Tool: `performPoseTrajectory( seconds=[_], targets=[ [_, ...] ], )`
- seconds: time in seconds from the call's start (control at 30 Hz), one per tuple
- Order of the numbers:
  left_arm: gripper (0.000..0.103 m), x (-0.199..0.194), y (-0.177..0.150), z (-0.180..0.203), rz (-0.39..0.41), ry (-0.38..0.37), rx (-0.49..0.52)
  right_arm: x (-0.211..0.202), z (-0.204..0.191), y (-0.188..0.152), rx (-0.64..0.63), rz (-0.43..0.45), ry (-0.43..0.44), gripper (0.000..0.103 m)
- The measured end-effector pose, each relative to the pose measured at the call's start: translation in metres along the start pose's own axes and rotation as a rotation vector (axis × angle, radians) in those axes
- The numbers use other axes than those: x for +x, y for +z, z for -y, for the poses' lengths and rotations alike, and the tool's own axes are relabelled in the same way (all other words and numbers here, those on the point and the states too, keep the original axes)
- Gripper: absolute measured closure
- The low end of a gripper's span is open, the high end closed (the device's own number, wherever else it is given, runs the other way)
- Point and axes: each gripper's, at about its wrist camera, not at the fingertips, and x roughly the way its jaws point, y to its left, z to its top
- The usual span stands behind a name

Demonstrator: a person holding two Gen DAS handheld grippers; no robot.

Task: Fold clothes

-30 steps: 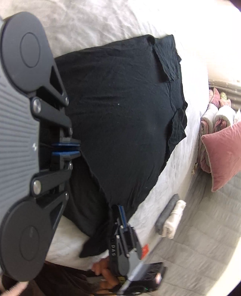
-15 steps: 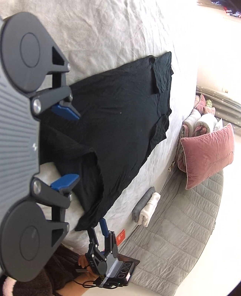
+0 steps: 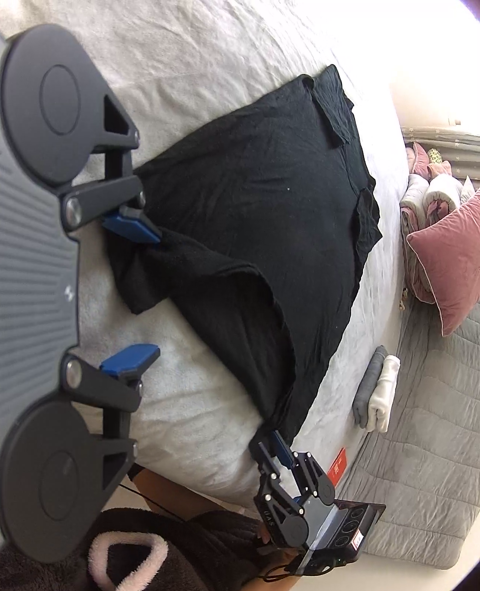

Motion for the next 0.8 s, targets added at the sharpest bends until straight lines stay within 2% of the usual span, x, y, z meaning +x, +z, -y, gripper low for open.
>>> performPoseTrajectory(
  seconds=[0.03, 0.07, 0.1, 0.37, 0.57, 0.63, 0.73, 0.8],
  targets=[
    [0.069, -0.001, 0.002, -0.007, 0.008, 0.004, -0.043, -0.001, 0.003, 0.001, 0.016, 0.008, -0.028, 0.092],
    [0.089, -0.003, 0.003, -0.013, 0.017, 0.006, -0.086, -0.003, 0.006, 0.002, 0.04, 0.02, -0.047, 0.095],
    [0.094, -0.005, 0.003, -0.018, 0.035, -0.008, -0.121, -0.006, 0.011, 0.003, 0.068, 0.042, -0.047, 0.095],
    [0.095, -0.019, 0.0, -0.058, 0.178, -0.12, -0.395, -0.021, 0.054, 0.006, 0.328, 0.197, -0.038, 0.095],
    [0.094, -0.015, -0.003, -0.087, 0.233, -0.097, -0.603, -0.024, 0.083, 0.006, 0.491, 0.278, -0.074, 0.095],
    [0.095, -0.012, -0.006, -0.097, 0.246, -0.083, -0.675, -0.021, 0.089, 0.005, 0.524, 0.282, -0.098, 0.095],
    [0.094, 0.0, -0.011, -0.108, 0.216, -0.104, -0.766, -0.012, 0.094, 0.003, 0.569, 0.249, -0.089, 0.094],
    [0.09, 0.006, -0.014, -0.113, 0.203, -0.133, -0.813, -0.008, 0.095, 0.0, 0.59, 0.23, -0.082, 0.084]
  ],
)
